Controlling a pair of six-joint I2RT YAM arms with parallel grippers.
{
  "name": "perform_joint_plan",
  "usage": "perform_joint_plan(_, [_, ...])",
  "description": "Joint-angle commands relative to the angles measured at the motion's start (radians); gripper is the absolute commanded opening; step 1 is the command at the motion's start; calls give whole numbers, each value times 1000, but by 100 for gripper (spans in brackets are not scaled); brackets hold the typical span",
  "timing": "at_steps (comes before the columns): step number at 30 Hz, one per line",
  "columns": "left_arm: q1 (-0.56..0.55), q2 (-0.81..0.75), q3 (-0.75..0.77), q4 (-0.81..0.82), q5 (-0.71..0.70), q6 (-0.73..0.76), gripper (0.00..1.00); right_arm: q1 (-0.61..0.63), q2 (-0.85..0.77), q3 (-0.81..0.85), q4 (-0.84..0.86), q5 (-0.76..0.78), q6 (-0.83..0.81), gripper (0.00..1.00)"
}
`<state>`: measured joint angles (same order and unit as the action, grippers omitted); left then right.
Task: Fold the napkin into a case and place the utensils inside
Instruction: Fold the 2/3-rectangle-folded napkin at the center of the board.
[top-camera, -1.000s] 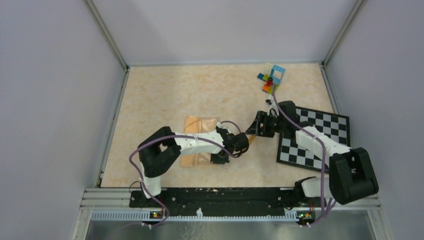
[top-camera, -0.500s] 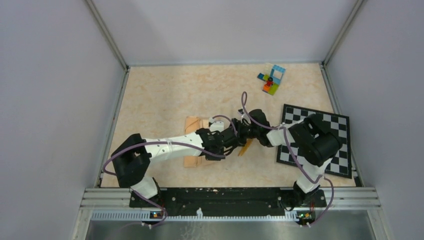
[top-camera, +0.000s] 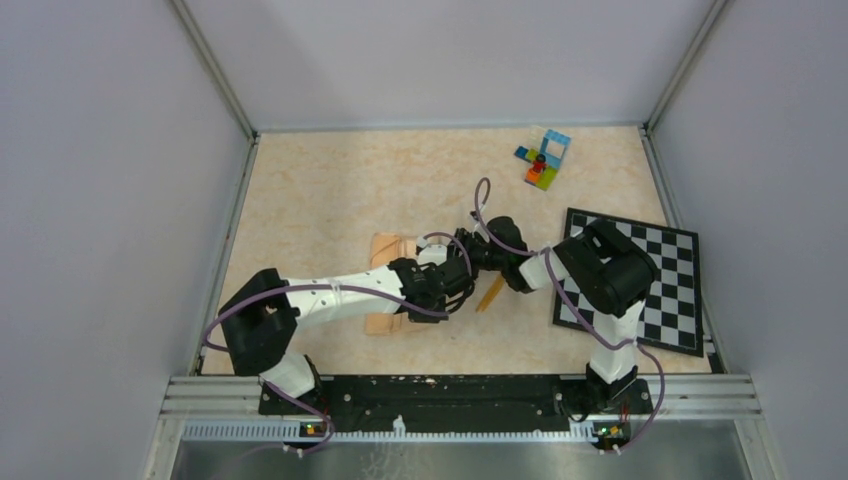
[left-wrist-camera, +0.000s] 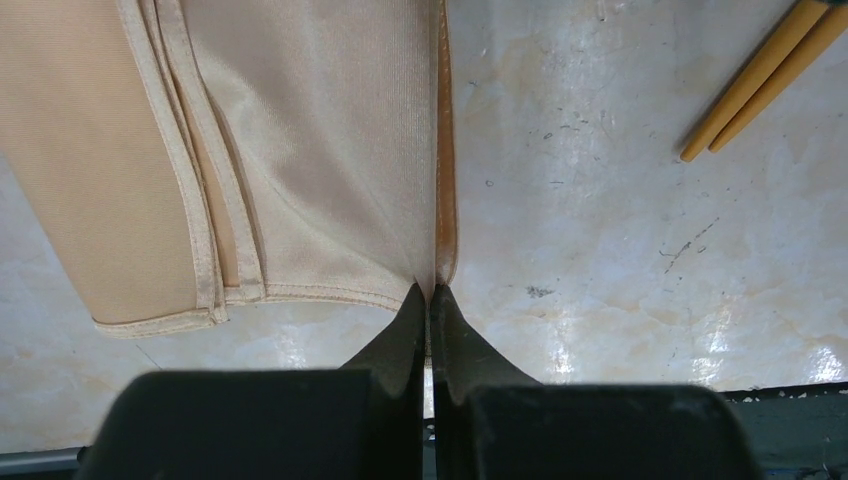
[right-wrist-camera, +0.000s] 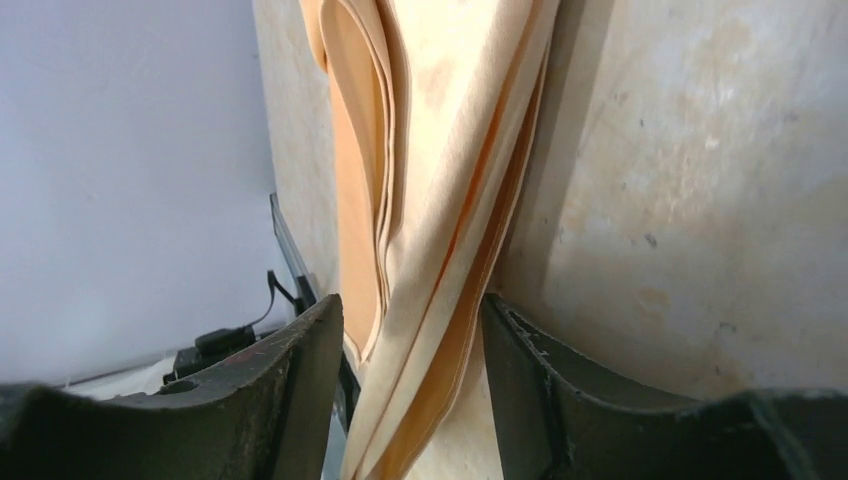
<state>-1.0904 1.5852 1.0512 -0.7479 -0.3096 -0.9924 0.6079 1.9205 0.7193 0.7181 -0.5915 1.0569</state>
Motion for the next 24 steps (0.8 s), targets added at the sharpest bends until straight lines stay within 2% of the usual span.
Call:
perform_joint_plan(1, [3, -52, -1, 17, -6, 11, 0, -3, 23, 57, 44, 59, -12, 49])
perform_joint_plan(11, [4, -51, -10, 35, 7, 7, 0, -32, 89, 83, 153, 28, 18, 34])
perform_joint_plan(13, [4, -48, -10, 35, 8, 8, 0, -37, 85, 82, 144, 29, 5, 34])
perform_joint_plan(18, [3, -52, -11, 35, 9, 7, 0, -46, 81, 65, 132, 26, 4, 42])
perform_joint_plan(21, [4, -53, -13, 35, 8, 6, 0, -47, 90, 55, 156, 28, 7, 43])
perform_joint_plan(24, [3, -50, -13, 41, 15, 7, 0, -48, 108, 57, 202, 21, 21, 39])
